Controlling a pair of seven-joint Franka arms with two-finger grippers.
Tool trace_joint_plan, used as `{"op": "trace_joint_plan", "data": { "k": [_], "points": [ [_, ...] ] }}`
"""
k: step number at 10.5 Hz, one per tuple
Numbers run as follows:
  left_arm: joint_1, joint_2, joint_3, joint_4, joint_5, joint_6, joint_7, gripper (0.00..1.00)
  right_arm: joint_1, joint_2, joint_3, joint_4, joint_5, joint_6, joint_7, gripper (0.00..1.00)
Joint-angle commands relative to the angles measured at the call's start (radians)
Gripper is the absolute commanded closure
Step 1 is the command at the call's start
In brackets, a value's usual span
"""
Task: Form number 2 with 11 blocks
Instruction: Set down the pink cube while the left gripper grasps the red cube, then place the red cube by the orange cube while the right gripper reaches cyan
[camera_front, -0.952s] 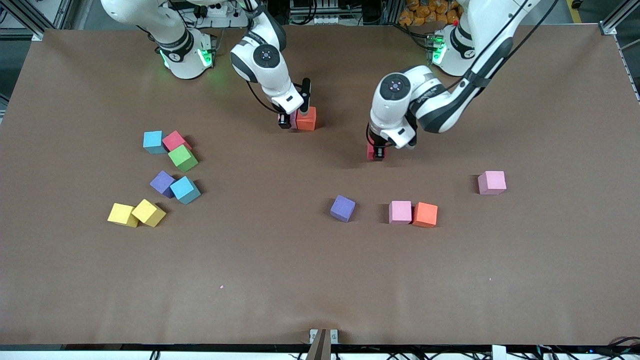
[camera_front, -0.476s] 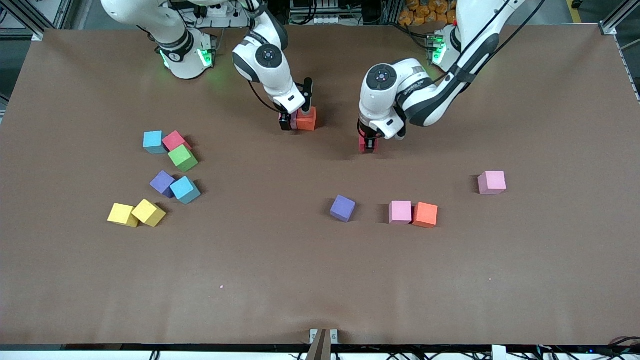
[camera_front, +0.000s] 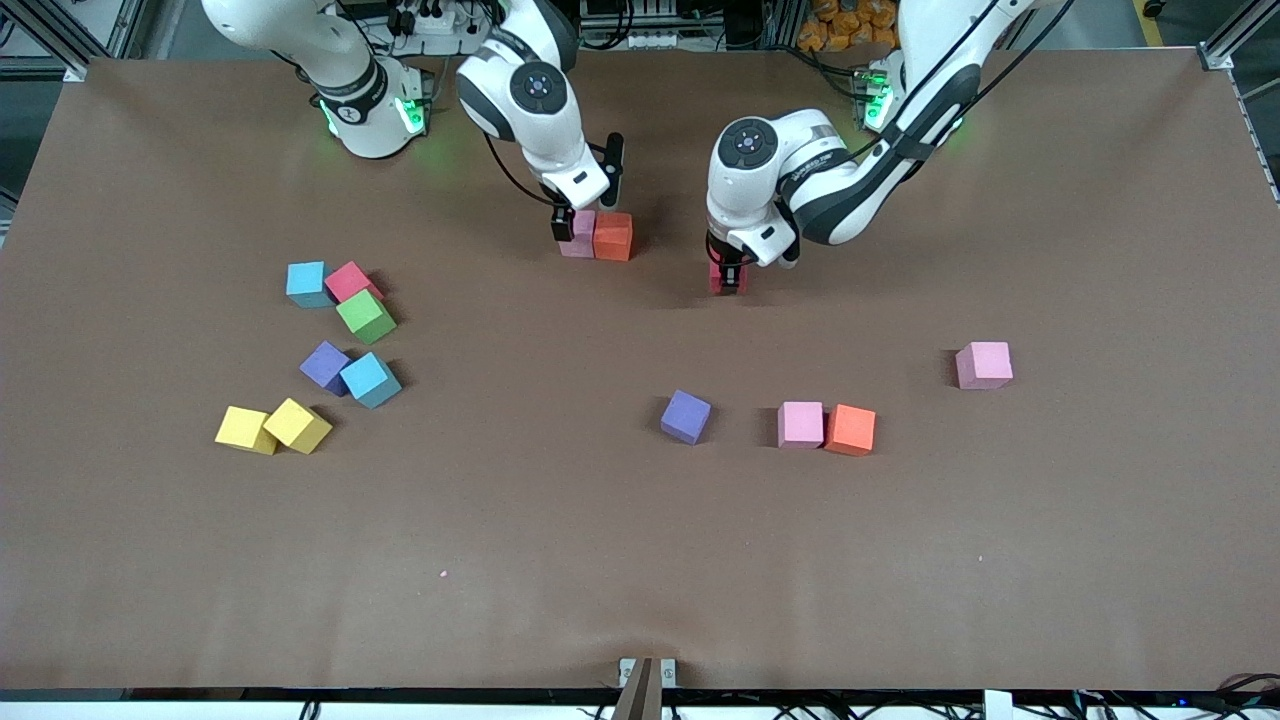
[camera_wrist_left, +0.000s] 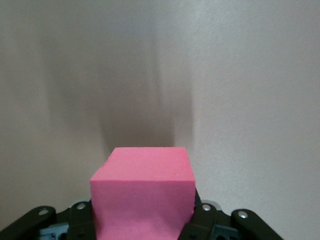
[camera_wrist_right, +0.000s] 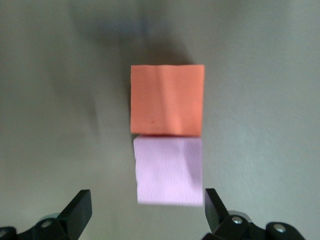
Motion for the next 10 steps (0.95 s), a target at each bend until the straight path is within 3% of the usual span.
{"op": "trace_joint_plan", "data": {
  "k": [1, 4, 7, 8, 10],
  "points": [
    [-0.038, 0.006, -0.001, 0.0, 0.023, 0.03, -0.104, 0.94, -0.124, -0.12, -0.012, -0.037, 0.006, -0.071, -0.008, 0.0],
    [-0.085, 0.021, -0.001, 0.002, 0.023, 0.076, -0.184, 0.94, -0.38, -0.11, -0.045, -0.027, -0.072, -0.062, -0.097, 0.0],
    [-0.146, 0.041, 0.004, 0.015, 0.023, 0.111, -0.232, 0.94, -0.6, -0.096, -0.047, 0.024, -0.061, -0.012, -0.104, 0.0],
    [-0.166, 0.06, 0.007, 0.032, 0.023, 0.115, -0.244, 0.94, -0.653, -0.067, -0.047, 0.058, -0.064, -0.011, -0.084, 0.0],
    [-0.209, 0.107, 0.023, 0.072, 0.049, 0.115, -0.285, 0.94, -0.773, 0.107, -0.049, 0.157, -0.067, 0.054, -0.097, 0.0]
  ]
}}
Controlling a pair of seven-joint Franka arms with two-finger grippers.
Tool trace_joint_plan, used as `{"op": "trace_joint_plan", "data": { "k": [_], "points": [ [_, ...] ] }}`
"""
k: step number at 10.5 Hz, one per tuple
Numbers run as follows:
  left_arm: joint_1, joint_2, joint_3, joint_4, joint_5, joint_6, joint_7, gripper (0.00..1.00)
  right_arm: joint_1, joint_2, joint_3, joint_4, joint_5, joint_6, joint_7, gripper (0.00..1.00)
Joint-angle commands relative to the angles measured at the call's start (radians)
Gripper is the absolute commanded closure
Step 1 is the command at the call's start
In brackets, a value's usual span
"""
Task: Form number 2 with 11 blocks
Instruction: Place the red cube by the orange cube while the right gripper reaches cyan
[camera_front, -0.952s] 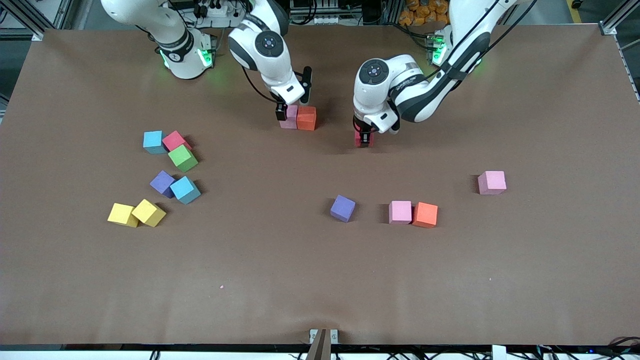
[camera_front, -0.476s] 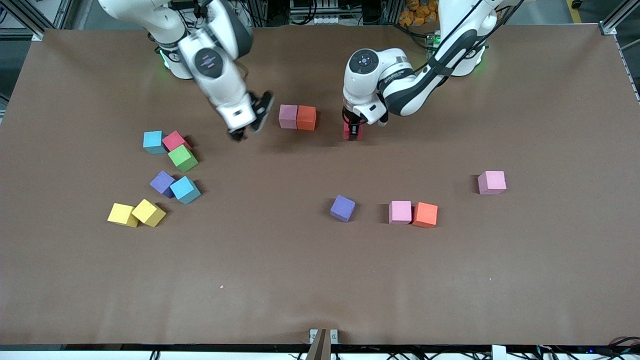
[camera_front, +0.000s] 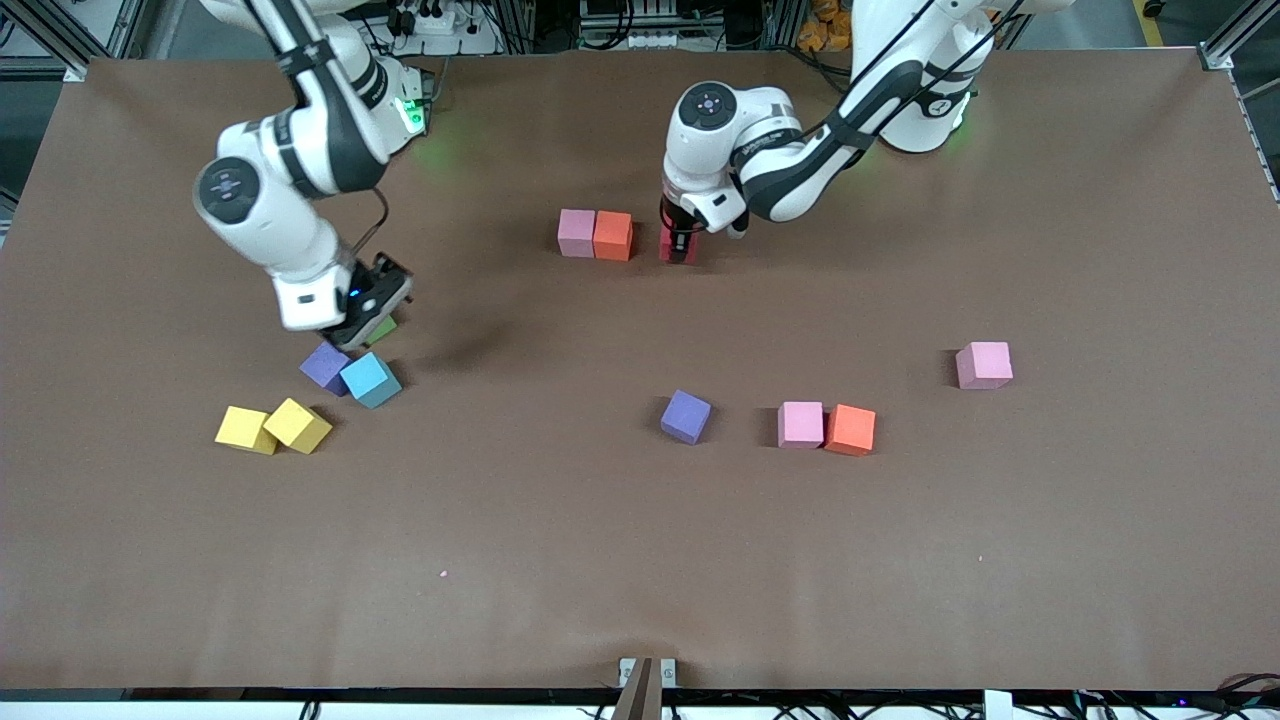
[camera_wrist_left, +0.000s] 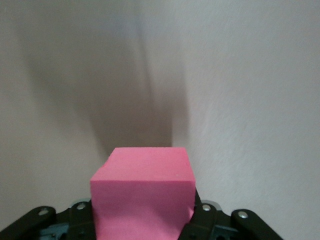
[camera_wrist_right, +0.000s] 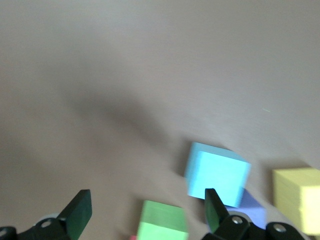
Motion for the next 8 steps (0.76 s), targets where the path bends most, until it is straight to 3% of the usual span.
{"op": "trace_joint_plan", "data": {
  "k": [1, 4, 8],
  "points": [
    [-0.088, 0.049, 0.052, 0.05, 0.07, 0.002, -0.246, 0.94, -0.085, 0.19, 0.016, 0.093, -0.009, 0.102, 0.017, 0.0],
    [-0.211, 0.084, 0.152, 0.099, 0.081, 0.002, -0.289, 0.94, -0.118, 0.237, 0.018, 0.122, -0.007, 0.116, 0.017, 0.0],
    [-0.225, 0.099, 0.155, 0.128, 0.081, -0.002, -0.311, 0.94, -0.145, 0.32, 0.028, 0.145, -0.001, 0.118, 0.02, 0.0]
  ]
}}
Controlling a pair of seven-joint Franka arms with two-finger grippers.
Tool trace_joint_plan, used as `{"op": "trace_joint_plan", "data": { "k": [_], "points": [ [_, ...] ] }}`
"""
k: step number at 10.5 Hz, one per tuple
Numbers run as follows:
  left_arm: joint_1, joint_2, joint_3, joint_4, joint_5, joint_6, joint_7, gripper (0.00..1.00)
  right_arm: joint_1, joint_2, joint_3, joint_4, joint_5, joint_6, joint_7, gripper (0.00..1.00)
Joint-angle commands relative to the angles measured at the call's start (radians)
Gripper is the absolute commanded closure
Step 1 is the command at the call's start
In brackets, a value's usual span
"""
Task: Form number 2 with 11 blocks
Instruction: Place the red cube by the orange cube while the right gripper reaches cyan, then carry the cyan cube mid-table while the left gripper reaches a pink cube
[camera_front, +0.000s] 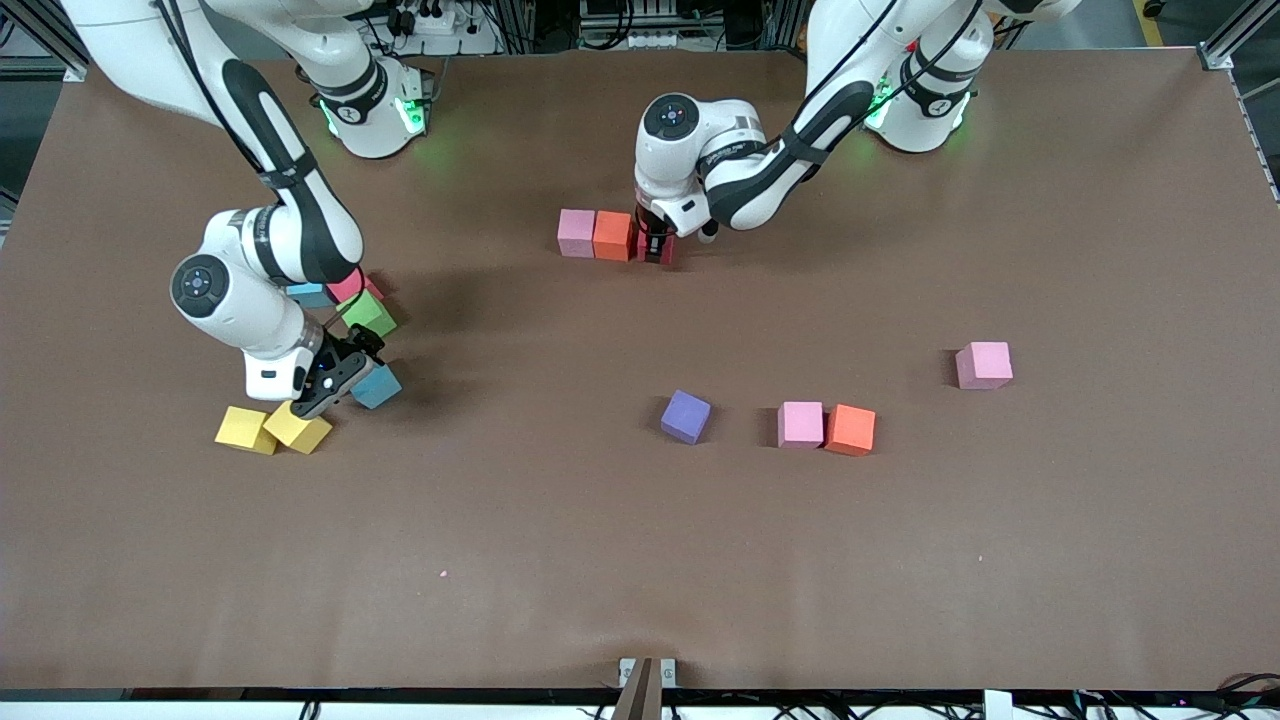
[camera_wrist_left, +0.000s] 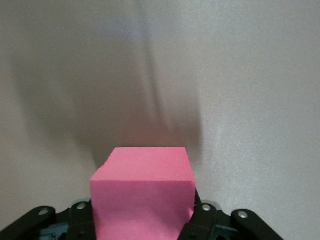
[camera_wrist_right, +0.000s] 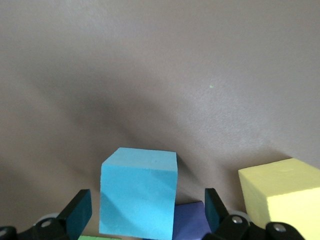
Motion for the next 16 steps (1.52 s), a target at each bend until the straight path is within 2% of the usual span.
{"op": "trace_joint_plan", "data": {
  "k": [1, 2, 4, 6, 9, 10, 11, 12, 13, 16],
  "points": [
    [-0.036, 0.017, 0.005, 0.024, 0.077, -0.003, -0.294, 0.94, -0.035, 0.066, 0.026, 0.026, 0.021, -0.007, 0.012, 0.0],
    [-0.039, 0.023, 0.006, 0.029, 0.079, -0.003, -0.301, 0.94, -0.035, 0.086, 0.026, 0.027, 0.061, -0.007, 0.012, 0.0],
    [-0.044, 0.029, 0.011, 0.035, 0.077, -0.005, -0.302, 0.94, -0.035, 0.109, 0.032, 0.035, 0.072, 0.007, 0.011, 0.0],
    [-0.056, 0.031, 0.014, 0.037, 0.079, -0.009, -0.32, 0.93, -0.022, 0.125, 0.032, 0.047, 0.072, 0.033, 0.015, 0.3],
    [-0.059, 0.031, 0.017, 0.038, 0.079, -0.018, -0.322, 0.9, -0.02, 0.096, 0.034, 0.067, 0.072, 0.016, 0.026, 0.62],
    [-0.061, 0.031, 0.017, 0.038, 0.077, -0.018, -0.322, 0.86, -0.02, 0.05, 0.037, 0.067, 0.072, -0.021, 0.027, 0.67],
    [-0.064, 0.031, 0.019, 0.038, 0.079, -0.02, -0.322, 0.66, -0.011, 0.01, 0.04, 0.072, 0.072, -0.074, 0.035, 0.7],
    [-0.064, 0.031, 0.019, 0.038, 0.079, -0.031, -0.322, 0.05, 0.015, -0.021, 0.043, 0.073, 0.072, -0.088, 0.107, 0.71],
    [-0.065, 0.029, 0.017, 0.047, 0.08, -0.059, -0.321, 0.0, 0.024, -0.033, 0.058, 0.073, 0.072, -0.096, 0.176, 0.72],
    [-0.062, -0.009, 0.014, 0.093, 0.08, -0.197, -0.308, 0.0, 0.025, -0.047, 0.106, 0.075, 0.072, -0.113, 0.262, 0.72]
  ]
}}
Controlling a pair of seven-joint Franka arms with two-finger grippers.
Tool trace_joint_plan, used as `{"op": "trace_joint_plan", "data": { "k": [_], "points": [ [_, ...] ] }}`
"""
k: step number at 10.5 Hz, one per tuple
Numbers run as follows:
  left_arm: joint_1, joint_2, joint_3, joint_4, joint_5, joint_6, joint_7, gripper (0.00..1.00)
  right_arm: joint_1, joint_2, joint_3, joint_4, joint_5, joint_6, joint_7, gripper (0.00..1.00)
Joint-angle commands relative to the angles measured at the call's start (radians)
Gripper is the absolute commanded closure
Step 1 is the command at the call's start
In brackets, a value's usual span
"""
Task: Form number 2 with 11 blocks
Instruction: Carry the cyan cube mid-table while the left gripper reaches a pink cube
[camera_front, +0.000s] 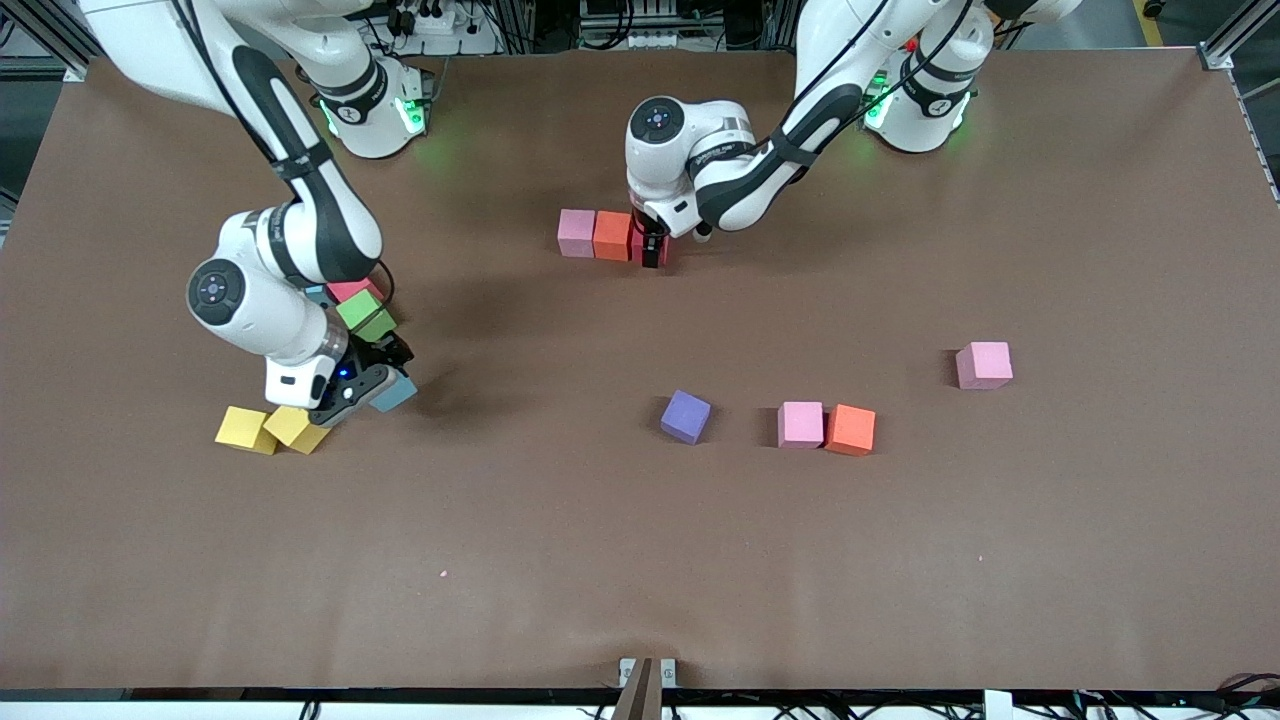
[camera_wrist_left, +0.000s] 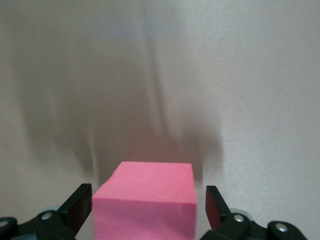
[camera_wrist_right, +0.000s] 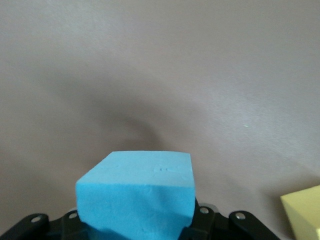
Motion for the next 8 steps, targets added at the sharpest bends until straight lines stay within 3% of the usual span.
{"op": "trace_joint_plan", "data": {
  "k": [1, 5, 8],
  "points": [
    [-0.023, -0.051, -0.005, 0.05, 0.08, -0.128, -0.293, 0.0, -0.006, -0.027, 0.049, -0.019, 0.008, -0.005, 0.122, 0.72],
    [0.052, -0.14, -0.014, 0.077, 0.065, -0.222, -0.276, 0.0, -0.003, -0.039, 0.175, -0.017, 0.006, 0.004, 0.397, 0.72],
    [0.181, -0.152, -0.015, 0.08, 0.065, -0.231, -0.181, 0.0, 0.088, -0.043, 0.191, -0.012, -0.001, 0.015, 0.643, 0.73]
  ]
}}
